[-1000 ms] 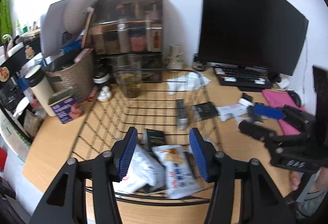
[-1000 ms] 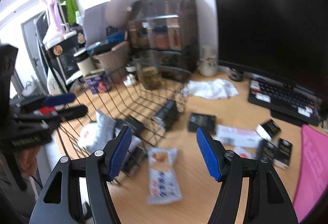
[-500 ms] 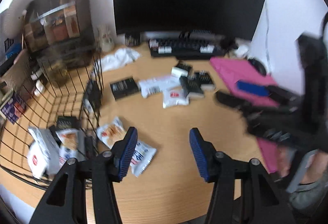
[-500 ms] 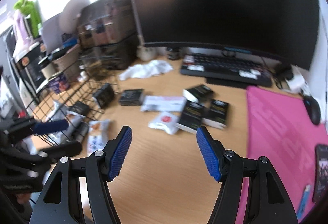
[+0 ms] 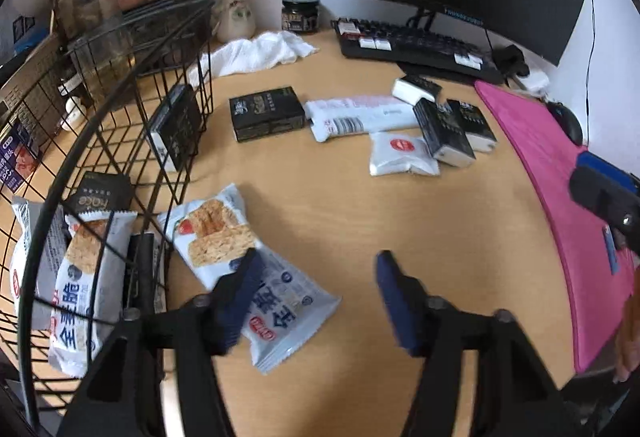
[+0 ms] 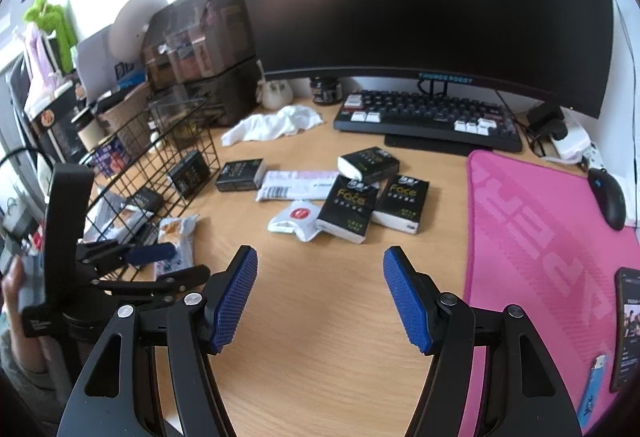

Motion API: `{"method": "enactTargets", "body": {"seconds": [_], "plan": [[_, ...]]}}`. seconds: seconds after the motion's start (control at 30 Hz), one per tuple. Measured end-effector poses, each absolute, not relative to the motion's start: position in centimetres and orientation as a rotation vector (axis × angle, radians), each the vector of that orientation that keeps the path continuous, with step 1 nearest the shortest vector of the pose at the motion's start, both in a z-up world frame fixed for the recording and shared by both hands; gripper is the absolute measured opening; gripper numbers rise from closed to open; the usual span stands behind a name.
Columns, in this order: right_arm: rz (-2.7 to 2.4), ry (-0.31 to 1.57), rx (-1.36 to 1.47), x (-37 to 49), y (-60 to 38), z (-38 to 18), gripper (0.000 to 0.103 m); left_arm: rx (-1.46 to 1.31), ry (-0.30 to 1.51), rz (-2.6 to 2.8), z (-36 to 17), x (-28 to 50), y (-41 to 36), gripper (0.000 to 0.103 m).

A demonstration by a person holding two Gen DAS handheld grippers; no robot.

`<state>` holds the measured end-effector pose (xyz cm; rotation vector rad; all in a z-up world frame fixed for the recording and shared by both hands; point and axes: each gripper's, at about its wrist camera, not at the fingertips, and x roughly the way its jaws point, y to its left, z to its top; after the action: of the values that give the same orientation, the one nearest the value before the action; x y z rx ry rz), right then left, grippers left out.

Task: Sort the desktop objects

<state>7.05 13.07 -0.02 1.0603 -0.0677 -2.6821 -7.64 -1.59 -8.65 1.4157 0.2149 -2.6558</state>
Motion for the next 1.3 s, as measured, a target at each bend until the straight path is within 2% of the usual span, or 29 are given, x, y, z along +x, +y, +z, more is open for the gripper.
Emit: {"method": "enactTargets", "body": {"seconds": [0.5,0.63,0.73,0.83,1.3], "plan": [[-2.703,-0.091,1.050,7.1,13.9,0.5,0.065,1.513,0.259,-2.840,-7.5,-7.6,3.4,0.073],[-2.712,-0.103,1.049,7.1,14.3,0.6,0.065,1.414,0.215,-2.811,-5.8,-6.6,2.7,0.073],[-2.700,-0.099,1.066,6.9,14.1,0.1,0.065,1.446,0.243,-2.754,-6.1,-6.3,1.3,0.073],[-2.686,-0.090,1.085,6.6,13.7,-0.6,0.065,1.482,0.315,-2.697,-7.2,-5.4,0.2,0.073],[-2.545,0.056,1.216,4.7,7.2,-7.4,0.065,1.523,0.342,-2.633,-9.4,-4.8,-1.5,0.073]]}}
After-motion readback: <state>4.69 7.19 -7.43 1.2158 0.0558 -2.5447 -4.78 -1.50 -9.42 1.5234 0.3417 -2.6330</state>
